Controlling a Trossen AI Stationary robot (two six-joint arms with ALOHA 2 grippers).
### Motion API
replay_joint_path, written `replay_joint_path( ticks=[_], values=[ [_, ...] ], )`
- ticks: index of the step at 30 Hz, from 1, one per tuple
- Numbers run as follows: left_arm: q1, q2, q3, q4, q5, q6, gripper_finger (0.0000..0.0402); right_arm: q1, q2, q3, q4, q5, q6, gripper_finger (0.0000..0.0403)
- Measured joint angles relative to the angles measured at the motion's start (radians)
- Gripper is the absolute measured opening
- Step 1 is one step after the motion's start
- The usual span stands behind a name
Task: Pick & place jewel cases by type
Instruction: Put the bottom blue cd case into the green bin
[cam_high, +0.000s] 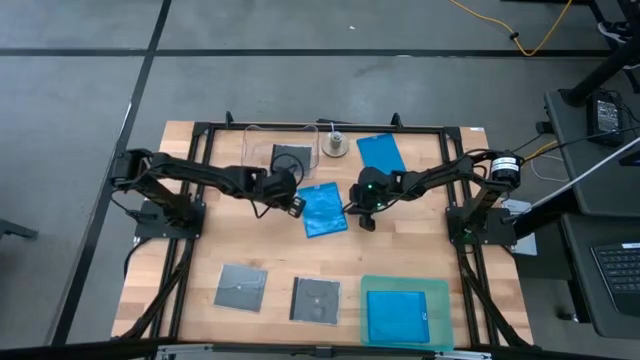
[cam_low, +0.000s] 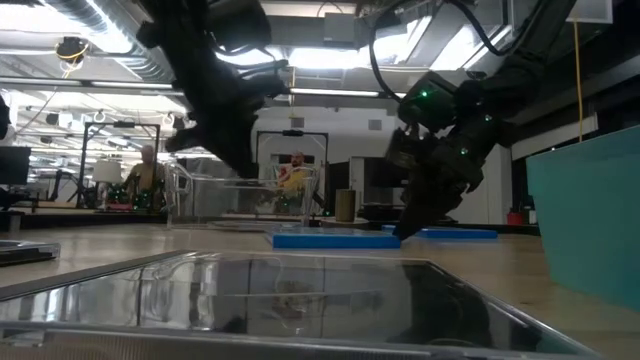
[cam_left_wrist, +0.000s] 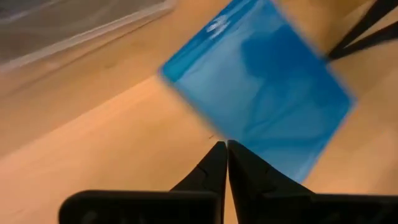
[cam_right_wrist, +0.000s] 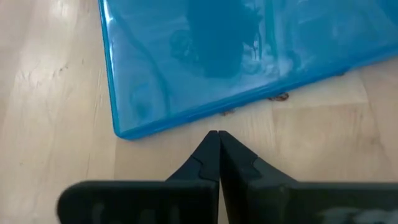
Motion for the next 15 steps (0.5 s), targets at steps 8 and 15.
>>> replay_joint_path(
  ticks=[8,15],
  values=[
    [-0.001,0.012,-0.085,0.149,-0.046,-0.256,0.0018,-0.009,0.025,0.012,-0.010,0.014,-0.053,0.0006],
    [-0.005,0.012,-0.143,0.286,-0.014,-0.285,0.0048,-0.010,0.048,0.014,-0.005,-0.010,-0.093,0.0006]
  ],
)
